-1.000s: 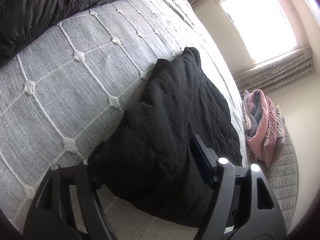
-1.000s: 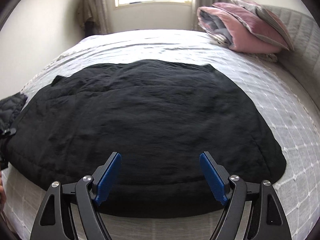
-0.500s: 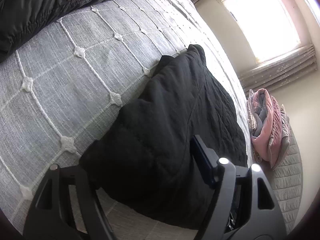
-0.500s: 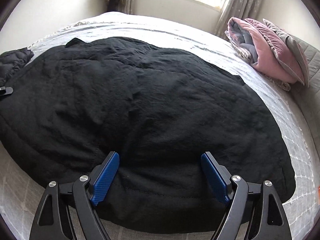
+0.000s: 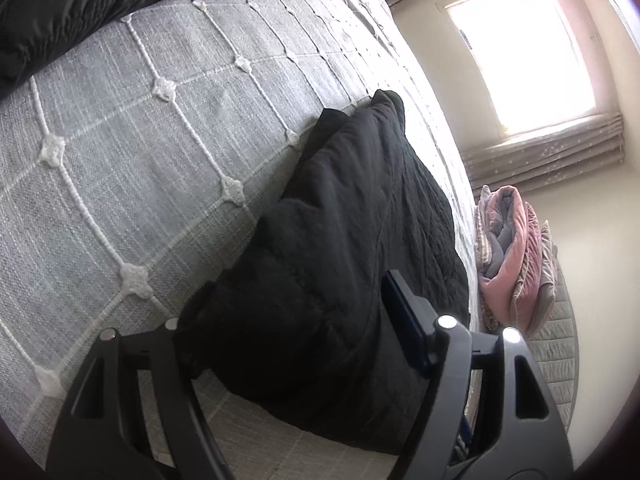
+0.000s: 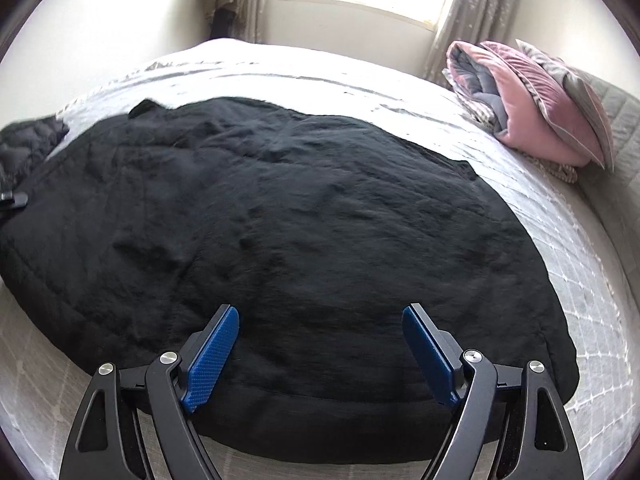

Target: Fold large clothes

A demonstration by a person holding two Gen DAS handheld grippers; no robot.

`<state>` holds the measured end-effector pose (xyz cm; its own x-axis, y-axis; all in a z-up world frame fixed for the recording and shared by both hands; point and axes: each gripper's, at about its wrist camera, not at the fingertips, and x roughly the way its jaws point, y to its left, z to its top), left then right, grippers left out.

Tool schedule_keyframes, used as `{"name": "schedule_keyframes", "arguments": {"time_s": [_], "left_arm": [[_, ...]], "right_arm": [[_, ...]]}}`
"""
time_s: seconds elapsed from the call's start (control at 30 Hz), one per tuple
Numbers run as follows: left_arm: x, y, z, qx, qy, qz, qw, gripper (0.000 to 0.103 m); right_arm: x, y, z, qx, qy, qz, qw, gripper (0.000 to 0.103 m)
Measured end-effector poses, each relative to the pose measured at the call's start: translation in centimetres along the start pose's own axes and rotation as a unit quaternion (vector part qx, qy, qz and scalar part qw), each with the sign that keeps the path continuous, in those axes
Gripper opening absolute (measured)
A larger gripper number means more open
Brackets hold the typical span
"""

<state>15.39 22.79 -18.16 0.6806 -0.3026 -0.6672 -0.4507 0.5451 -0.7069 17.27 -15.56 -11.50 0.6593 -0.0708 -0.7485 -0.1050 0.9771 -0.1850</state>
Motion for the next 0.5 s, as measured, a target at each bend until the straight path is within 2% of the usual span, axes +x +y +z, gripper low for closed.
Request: {"name": "schedule_keyframes", "arguments": {"time_s": [0.13, 0.2, 0.3, 0.5], "left_arm": [[-0.2, -0.9, -0.5, 0.013, -0.016, 0.011, 0.9997, 0.073], [-0.8, -1.6, -0.6, 0.022, -0.032, 0.015, 0.9991, 0.058], [-1.2, -2.8, -0.8, 0.041, -0.050, 0.014, 0.9978, 0.045], [-2.4, -5.9, -1.4, 0.083, -0.093, 0.010, 0.9921, 0.038]], "right_arm": [[-1.2, -2.2, 0.0, 0.043, -0.011, 0.013, 0.999, 0.085], [-1.4, -3.6, -0.2, 0.069, -0.009, 0.015, 0.997, 0.085], [-0.9, -5.0, -0.6, 0.097, 0.007, 0.017, 0.995, 0.085], [-1.3, -5.5, -0.9, 0.111, 0.008, 0.033, 0.993, 0.085]]}}
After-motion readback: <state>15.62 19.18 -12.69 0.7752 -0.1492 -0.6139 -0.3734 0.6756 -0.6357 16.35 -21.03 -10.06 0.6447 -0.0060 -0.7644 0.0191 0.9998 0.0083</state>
